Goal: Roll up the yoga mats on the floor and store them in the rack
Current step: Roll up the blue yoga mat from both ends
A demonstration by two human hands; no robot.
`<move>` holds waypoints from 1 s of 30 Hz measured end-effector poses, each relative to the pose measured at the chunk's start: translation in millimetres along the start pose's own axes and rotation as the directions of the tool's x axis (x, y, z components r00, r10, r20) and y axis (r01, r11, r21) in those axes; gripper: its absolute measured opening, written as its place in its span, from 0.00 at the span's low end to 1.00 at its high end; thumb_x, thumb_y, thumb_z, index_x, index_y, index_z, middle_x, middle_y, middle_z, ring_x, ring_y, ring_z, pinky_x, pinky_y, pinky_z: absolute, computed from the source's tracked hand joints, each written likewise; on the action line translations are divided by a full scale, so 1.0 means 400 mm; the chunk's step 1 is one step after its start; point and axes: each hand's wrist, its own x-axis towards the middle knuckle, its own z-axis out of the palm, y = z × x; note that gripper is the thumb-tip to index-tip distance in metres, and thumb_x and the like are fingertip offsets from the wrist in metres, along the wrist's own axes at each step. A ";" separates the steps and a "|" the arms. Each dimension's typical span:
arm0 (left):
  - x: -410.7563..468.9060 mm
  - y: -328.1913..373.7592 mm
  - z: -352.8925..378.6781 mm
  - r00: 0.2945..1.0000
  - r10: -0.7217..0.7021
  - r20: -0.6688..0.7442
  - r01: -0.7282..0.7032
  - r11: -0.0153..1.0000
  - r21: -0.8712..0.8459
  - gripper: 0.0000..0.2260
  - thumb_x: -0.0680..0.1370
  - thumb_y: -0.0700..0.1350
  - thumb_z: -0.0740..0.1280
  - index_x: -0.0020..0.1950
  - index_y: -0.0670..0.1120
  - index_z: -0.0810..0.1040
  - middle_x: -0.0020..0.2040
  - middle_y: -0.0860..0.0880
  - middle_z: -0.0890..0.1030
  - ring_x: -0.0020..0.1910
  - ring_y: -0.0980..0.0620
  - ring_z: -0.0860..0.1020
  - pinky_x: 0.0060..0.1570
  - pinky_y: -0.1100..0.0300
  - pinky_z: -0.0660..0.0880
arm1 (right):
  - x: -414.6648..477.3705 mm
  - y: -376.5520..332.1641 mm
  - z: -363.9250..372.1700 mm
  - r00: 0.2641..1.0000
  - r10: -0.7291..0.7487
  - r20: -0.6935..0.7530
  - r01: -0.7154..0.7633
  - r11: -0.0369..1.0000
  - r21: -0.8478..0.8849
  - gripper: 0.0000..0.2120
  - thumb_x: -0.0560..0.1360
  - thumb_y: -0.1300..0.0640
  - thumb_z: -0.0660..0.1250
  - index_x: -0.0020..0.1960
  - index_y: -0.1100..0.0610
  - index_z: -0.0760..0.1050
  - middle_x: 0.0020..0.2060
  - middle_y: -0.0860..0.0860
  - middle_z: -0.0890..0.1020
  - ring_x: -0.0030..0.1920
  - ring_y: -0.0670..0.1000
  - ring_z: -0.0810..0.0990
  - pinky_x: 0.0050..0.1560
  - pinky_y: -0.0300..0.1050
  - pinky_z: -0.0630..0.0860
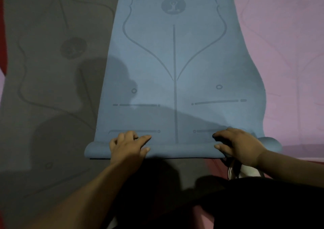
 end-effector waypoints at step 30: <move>0.027 0.048 -0.033 0.995 -0.099 -0.014 0.099 0.995 0.023 0.21 0.81 0.65 0.58 0.73 0.64 0.71 0.55 0.56 0.73 0.60 0.50 0.68 0.71 0.45 0.57 | 0.024 0.019 -0.012 0.996 0.056 0.071 -0.051 0.996 -0.077 0.34 0.73 0.26 0.49 0.67 0.40 0.79 0.47 0.44 0.73 0.53 0.52 0.76 0.58 0.47 0.72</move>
